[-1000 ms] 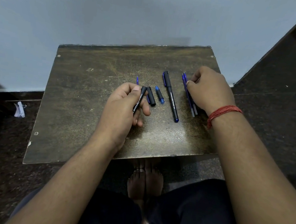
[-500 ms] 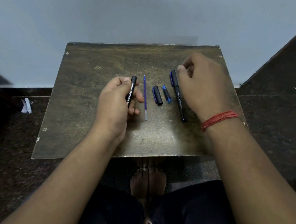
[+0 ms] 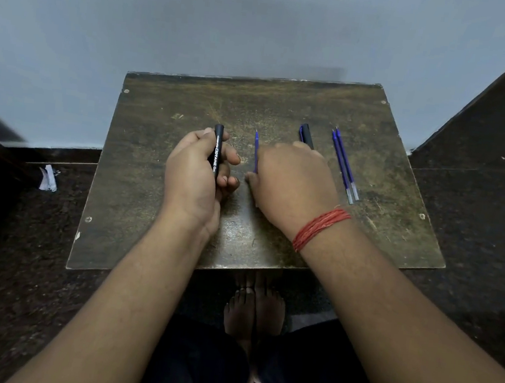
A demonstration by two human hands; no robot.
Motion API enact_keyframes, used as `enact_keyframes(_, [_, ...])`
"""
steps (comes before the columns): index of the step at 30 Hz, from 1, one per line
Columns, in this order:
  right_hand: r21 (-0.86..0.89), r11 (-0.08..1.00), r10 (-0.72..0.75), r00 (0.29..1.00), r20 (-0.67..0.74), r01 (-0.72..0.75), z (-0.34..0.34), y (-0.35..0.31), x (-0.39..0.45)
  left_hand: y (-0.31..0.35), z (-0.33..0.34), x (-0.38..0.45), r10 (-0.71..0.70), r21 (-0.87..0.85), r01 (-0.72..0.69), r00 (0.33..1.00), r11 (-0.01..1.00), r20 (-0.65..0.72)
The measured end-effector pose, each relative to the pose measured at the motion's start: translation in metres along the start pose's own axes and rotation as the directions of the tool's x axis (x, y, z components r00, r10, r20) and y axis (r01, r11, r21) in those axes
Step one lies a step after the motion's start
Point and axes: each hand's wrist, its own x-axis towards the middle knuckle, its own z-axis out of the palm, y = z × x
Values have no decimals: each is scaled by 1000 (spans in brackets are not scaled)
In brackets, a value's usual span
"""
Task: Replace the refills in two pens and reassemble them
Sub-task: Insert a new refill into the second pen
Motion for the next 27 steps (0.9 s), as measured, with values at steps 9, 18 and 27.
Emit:
enact_keyframes(9, [-65, 995, 87, 990, 107, -80, -7, -17, -4, 1, 0, 0, -10, -29, 9, 1000, 1000, -14])
enact_keyframes(18, [16, 999, 35, 995, 97, -37, -10, -17, 1, -2, 1, 1, -27, -28, 24, 994, 999, -110])
enact_keyframes(27, [472, 840, 226, 963, 146, -268, -18, 2, 11, -6, 5, -5, -31, 157, 32, 999, 987, -10])
